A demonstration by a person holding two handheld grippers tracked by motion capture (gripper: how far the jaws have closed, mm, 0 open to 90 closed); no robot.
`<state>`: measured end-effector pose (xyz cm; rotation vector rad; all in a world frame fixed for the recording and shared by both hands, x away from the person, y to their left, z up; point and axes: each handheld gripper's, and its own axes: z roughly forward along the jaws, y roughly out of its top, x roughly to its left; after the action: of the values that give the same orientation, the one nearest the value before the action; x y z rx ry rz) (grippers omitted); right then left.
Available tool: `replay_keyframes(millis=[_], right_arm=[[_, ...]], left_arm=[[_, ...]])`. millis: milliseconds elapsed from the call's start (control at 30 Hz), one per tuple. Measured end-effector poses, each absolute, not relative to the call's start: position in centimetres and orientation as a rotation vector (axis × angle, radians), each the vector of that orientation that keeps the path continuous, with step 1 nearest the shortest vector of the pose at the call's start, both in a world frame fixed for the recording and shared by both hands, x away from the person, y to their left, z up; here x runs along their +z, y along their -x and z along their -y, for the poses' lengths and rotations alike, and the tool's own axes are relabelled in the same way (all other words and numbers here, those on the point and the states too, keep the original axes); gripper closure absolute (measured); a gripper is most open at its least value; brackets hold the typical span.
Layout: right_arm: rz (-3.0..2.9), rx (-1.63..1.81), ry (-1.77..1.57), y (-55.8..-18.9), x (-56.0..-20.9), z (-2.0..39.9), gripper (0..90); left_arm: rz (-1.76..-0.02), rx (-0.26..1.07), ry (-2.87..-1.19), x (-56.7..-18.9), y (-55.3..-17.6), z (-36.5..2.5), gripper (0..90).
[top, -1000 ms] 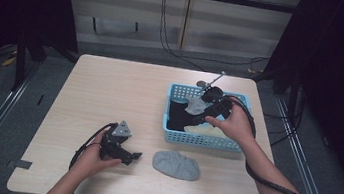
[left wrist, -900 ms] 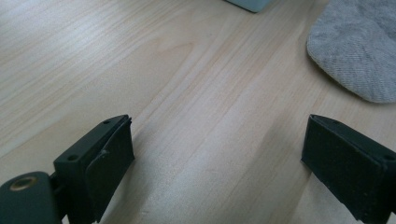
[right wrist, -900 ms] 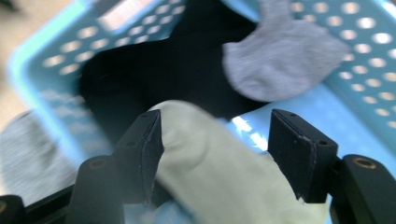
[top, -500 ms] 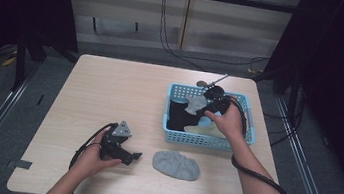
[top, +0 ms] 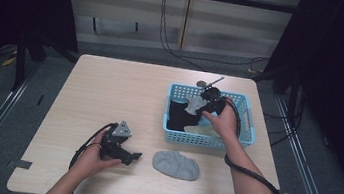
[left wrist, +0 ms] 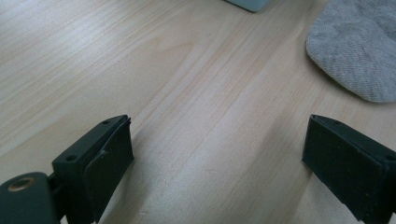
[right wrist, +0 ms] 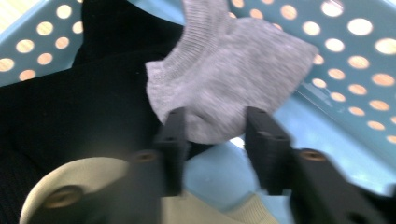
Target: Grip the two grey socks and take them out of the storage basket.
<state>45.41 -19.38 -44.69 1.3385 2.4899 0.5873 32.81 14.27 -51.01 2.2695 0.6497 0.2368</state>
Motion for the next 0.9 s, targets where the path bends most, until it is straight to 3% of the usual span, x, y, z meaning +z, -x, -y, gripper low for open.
replay_keyframes(millis=[100,200,500,567,633,700,733,900], right_arm=[[-2.496,0.584,-1.318,-45.5,-44.7,19.1,73.8],[-2.505,0.593,-1.326,-45.4,-44.4,19.0,90.0],[-2.529,0.593,-1.337,-44.7,-43.8,19.5,90.0],[-2.529,0.599,-1.346,-44.8,-43.8,19.5,80.5],[-2.499,0.596,-1.368,-45.0,-43.9,19.6,60.4],[-2.487,0.586,-1.382,-45.2,-44.1,19.5,55.3],[-2.486,0.568,-1.399,-45.5,-44.5,19.3,46.3],[-2.514,0.584,-1.405,-45.9,-45.2,18.7,34.3]], left_arm=[[-0.652,0.238,-2.269,-51.0,-32.8,-14.3,7.9],[-0.650,0.235,-2.267,-51.0,-32.8,-14.3,7.8],[-0.649,0.235,-2.268,-51.0,-32.8,-14.3,7.8],[-0.649,0.235,-2.267,-51.0,-32.8,-14.3,7.8],[-0.649,0.235,-2.267,-51.0,-32.8,-14.3,7.8],[-0.649,0.235,-2.265,-51.0,-32.8,-14.3,7.8],[-0.649,0.236,-2.269,-51.0,-32.8,-14.3,7.7],[-0.647,0.235,-2.265,-51.0,-32.8,-14.2,7.6]])
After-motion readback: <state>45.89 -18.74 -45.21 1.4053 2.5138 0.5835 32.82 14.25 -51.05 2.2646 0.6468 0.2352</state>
